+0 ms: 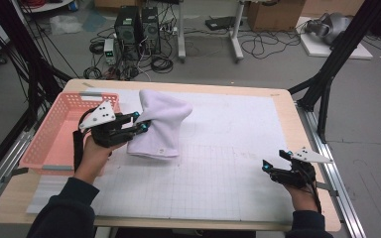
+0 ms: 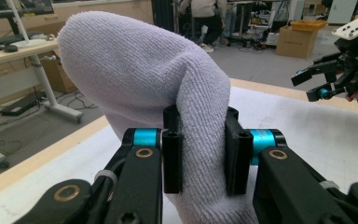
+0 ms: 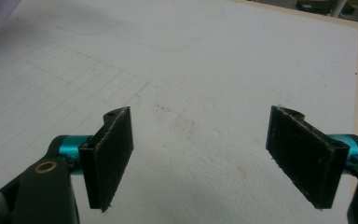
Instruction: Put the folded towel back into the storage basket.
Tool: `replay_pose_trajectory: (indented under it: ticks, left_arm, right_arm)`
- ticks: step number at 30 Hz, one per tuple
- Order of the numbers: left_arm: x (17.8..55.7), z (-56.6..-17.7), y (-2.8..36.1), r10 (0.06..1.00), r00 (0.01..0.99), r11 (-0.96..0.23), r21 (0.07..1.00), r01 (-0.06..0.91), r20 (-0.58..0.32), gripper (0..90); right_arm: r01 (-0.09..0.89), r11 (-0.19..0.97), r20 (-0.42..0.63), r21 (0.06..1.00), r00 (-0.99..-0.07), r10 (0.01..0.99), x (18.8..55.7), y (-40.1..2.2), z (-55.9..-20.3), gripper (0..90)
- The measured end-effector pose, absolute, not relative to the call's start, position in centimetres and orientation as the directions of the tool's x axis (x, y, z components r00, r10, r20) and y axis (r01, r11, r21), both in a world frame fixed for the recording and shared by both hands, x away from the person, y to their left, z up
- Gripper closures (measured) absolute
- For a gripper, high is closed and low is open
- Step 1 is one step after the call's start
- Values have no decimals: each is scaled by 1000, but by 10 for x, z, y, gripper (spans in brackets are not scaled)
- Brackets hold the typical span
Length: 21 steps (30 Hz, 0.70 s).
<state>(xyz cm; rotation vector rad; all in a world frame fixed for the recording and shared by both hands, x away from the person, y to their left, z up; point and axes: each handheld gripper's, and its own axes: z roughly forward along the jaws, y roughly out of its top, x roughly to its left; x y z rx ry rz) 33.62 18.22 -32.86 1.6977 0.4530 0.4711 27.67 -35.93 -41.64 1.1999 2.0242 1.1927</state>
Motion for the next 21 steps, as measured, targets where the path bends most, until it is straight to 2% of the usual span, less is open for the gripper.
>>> replay_pose_trajectory:
  ticks: [21]
  left_arm:
    - [334, -299, 285, 595, 803, -82, 996, 27, 28, 729]
  right_arm:
    - [438, 237, 11, 867, -494, 870, 278, -356, -416, 218]
